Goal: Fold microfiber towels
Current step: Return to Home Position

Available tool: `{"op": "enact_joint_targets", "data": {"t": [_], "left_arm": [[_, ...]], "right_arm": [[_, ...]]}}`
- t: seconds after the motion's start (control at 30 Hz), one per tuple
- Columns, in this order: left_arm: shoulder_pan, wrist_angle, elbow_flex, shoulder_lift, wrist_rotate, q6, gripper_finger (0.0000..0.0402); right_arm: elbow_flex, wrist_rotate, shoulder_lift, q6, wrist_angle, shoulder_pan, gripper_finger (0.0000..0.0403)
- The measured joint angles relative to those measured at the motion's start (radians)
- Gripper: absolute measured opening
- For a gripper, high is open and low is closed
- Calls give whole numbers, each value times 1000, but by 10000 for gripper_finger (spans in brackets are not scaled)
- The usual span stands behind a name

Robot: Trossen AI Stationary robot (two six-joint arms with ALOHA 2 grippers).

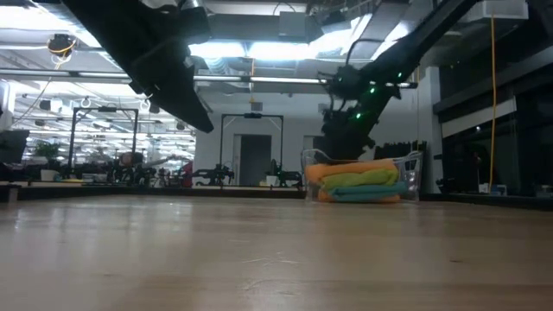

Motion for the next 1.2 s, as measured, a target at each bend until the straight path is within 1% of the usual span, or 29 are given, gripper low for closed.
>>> {"op": "enact_joint_targets", "data": {"t": [0.17,0.3,0.4,0.53,0.63,0.73,0.8,0.9,1.03,1.13,1.2], "left_arm": [[0,4,-1,0,0,-5,157],[0,4,-1,0,7,-5,157],[0,4,-1,0,21,-4,157],[0,4,-1,0,26,-4,157],[0,4,-1,0,26,-4,157],[0,4,-1,0,26,-4,157],[0,4,-1,0,26,-4,157],[0,5,-1,0,26,-4,157],[0,5,-1,0,26,-5,157],[0,5,-1,0,26,-5,157],[0,4,-1,0,26,-4,157]], "right_arm": [[0,1,108,30,112,0,225],[1,1,129,33,119,0,225],[0,2,98,32,52,0,225],[12,13,7,35,-6,0,225],[16,95,-71,84,-72,0,225],[16,190,-111,136,-226,0,225],[15,231,-114,165,-321,0,225],[15,254,-85,187,-392,-1,225],[14,225,-18,186,-412,-1,225],[14,244,25,167,-406,0,225],[14,266,28,146,-411,0,225]]}}
